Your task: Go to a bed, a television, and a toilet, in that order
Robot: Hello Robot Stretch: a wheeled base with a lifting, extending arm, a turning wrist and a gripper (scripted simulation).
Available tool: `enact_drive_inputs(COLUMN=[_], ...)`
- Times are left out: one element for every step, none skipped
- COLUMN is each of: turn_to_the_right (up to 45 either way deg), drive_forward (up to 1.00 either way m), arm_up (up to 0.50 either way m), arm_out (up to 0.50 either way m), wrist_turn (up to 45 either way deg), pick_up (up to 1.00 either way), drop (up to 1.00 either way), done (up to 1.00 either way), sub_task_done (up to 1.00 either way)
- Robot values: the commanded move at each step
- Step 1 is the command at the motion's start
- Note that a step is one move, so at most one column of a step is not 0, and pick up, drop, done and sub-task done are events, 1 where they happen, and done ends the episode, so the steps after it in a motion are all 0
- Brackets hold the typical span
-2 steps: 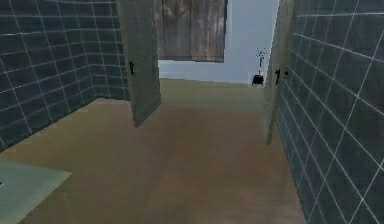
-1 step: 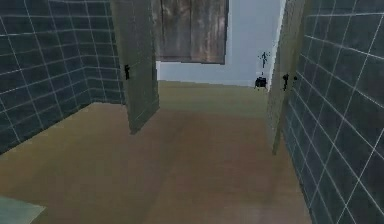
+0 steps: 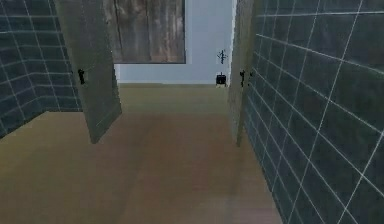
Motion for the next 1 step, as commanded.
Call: enact_drive_inputs(turn_to_the_right=[0.0], drive_forward=[0.3], arm_up=[0.0], arm_out=[0.0], wrist_turn=[0.0], pick_up=[0.0], drop=[0.0], done=[0.0], sub_task_done=[0.0])
